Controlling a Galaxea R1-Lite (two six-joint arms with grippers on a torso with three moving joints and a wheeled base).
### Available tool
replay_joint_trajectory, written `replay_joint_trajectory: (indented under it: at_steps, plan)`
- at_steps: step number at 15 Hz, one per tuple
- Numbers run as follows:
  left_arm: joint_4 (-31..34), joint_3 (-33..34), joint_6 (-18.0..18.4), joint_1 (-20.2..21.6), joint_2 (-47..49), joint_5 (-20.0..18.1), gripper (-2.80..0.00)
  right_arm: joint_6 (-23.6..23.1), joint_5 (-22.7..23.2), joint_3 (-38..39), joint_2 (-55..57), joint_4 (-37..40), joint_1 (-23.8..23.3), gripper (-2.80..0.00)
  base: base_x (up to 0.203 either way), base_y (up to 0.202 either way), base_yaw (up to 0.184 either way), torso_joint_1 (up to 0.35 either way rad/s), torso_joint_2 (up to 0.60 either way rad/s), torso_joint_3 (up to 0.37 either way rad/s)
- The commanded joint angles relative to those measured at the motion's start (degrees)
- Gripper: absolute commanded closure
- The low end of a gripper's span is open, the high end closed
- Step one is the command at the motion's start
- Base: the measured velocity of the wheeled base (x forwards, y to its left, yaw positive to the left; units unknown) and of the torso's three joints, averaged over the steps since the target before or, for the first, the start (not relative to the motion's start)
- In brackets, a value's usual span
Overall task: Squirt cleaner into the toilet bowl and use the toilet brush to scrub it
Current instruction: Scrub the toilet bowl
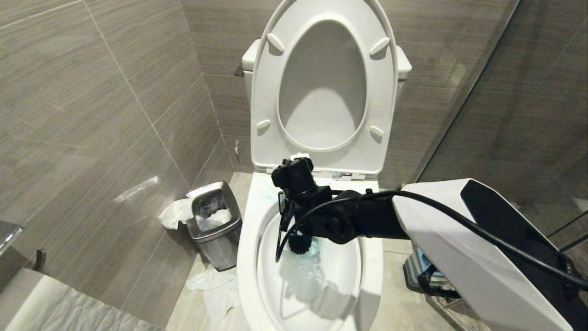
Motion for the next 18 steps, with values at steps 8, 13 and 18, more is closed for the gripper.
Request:
replay_joint_trajectory:
  at_steps: [8,13,18]
  plan:
    - [0.0,0.0,0.0,0.0,0.0,0.0,0.0,3.1,-1.9,14.8,-9.7,5.2,9.2,0.0,0.0,0.0,0.0,0.0,0.0,0.0]
    - [0.0,0.0,0.0,0.0,0.0,0.0,0.0,6.7,-3.1,24.0,-15.8,4.8,7.0,0.0,0.0,0.0,0.0,0.0,0.0,0.0]
    - [0.0,0.0,0.0,0.0,0.0,0.0,0.0,6.6,-3.7,23.5,-16.2,4.1,0.9,0.0,0.0,0.0,0.0,0.0,0.0,0.0]
